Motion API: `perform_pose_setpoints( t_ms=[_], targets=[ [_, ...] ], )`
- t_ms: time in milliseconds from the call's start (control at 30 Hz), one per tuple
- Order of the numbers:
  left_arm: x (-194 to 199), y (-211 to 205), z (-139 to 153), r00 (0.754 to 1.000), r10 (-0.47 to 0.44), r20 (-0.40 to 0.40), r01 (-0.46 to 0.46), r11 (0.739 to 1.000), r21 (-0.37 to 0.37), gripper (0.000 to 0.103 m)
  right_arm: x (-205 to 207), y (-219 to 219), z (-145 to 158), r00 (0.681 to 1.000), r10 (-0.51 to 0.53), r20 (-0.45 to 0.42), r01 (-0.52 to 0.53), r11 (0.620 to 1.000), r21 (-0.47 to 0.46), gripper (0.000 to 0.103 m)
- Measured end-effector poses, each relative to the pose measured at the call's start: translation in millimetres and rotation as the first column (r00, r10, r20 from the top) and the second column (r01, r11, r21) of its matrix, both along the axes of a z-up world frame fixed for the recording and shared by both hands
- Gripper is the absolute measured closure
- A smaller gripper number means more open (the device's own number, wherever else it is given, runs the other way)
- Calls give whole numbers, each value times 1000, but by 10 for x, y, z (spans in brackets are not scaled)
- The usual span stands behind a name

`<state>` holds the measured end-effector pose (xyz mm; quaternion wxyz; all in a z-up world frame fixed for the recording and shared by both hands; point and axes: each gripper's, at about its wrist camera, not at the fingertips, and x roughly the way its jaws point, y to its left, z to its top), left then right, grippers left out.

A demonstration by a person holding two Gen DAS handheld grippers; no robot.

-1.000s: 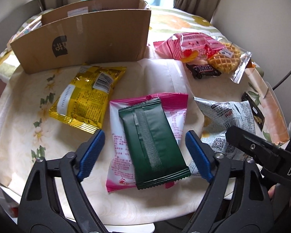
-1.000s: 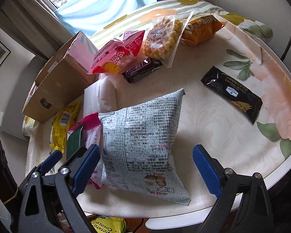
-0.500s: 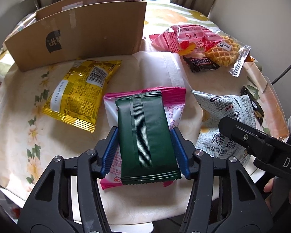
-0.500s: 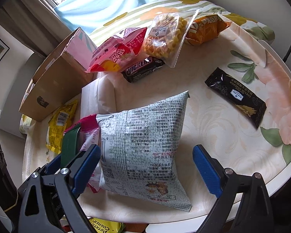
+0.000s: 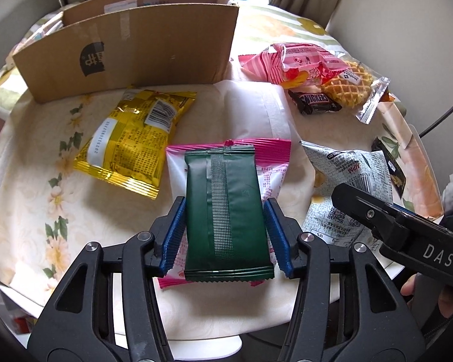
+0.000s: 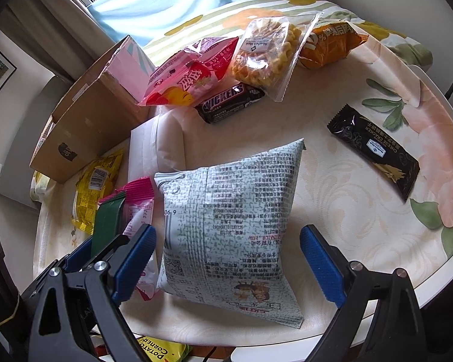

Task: Organize snacks
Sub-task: 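Grasp the green packet with left tool while right tool grasps the grey printed bag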

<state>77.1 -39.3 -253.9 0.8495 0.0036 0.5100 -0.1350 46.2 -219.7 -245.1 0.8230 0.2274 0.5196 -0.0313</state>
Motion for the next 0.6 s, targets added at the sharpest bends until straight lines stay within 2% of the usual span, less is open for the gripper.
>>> perform_pose_setpoints(
  t_ms=[300, 600],
  targets=[
    [-22, -36, -13, 1000, -12, 5, 12, 1000, 24, 57, 17, 20, -19, 1000, 11, -1, -11, 1000, 0, 8],
    [-33, 6, 40, 1000, 4, -1, -4, 1000, 7, 60, 30, 20, -26, 1000, 18, -4, -18, 1000, -9, 8]
  ],
)
